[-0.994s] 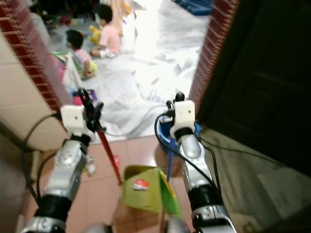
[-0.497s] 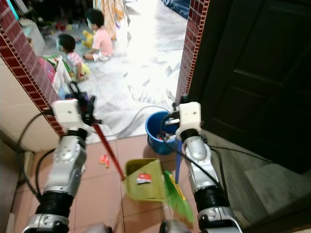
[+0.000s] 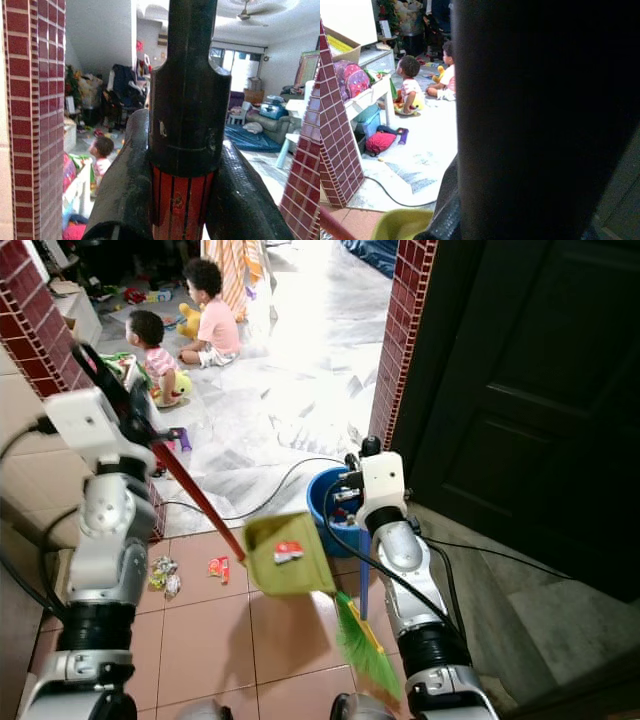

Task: Sweep floor

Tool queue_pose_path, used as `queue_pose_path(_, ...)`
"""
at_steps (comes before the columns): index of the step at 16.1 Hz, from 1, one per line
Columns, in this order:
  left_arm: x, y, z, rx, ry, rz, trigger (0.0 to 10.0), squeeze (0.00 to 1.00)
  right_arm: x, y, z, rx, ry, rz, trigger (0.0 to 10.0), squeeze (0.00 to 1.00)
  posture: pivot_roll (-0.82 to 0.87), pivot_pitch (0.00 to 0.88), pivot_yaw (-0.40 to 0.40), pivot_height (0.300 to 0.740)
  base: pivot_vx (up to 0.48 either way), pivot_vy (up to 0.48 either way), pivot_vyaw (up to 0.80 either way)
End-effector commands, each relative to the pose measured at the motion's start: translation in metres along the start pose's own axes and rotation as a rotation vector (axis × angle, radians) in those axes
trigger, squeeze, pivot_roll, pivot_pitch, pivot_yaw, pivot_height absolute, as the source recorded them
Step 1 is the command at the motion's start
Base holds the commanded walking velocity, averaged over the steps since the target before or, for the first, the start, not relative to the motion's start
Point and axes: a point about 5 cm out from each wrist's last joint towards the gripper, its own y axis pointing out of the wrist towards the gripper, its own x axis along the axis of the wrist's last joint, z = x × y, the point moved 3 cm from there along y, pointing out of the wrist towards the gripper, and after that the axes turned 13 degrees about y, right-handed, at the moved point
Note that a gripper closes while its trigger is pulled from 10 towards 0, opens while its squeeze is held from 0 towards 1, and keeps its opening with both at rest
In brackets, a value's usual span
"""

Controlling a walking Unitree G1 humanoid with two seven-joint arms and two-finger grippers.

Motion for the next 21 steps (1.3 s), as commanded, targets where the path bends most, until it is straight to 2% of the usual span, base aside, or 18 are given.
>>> queue_pose_path(1,0.039,0.015,0.011,0.056,0.001,-0.152,10.0,0.00,-0.002,0.001,0.005,0.020,0.018,0.014,10.0,0.00,-0.05,0.000,0.018,0.740,0.000,0.000,0.00)
queue_pose_path(4,0.057,0.026,0.016,0.088,0.014,-0.210,10.0,0.00,-0.004,0.001,0.008,0.037,0.019,0.018,10.0,0.00,-0.05,0.000,0.018,0.740,0.000,0.000,0.00)
queue_pose_path(7,0.065,0.033,0.012,0.091,0.003,-0.234,10.0,0.00,-0.004,0.001,0.008,0.040,0.020,0.020,10.0,0.00,-0.05,0.000,0.017,0.740,0.000,0.000,0.00)
queue_pose_path(9,0.077,0.037,-0.006,0.051,-0.034,-0.276,10.0,0.00,-0.003,0.000,0.012,0.053,0.026,0.013,10.0,0.00,-0.06,0.000,0.018,0.740,0.000,0.000,0.00)
queue_pose_path(12,0.084,0.039,-0.019,0.014,-0.053,-0.300,10.0,0.00,-0.002,0.001,0.014,0.065,0.017,0.010,10.0,0.00,-0.06,0.000,0.023,0.740,0.000,0.000,0.00)
queue_pose_path(17,0.084,0.038,-0.018,0.022,-0.049,-0.307,10.0,0.00,0.000,0.001,0.015,0.069,0.016,0.003,10.0,0.00,-0.07,0.000,0.025,0.740,0.335,0.000,0.00)
queue_pose_path(21,0.091,0.040,-0.024,0.003,-0.060,-0.338,10.0,0.00,0.008,0.005,0.025,0.102,0.020,-0.019,10.0,0.00,-0.07,0.000,0.024,0.740,0.455,0.000,0.00)
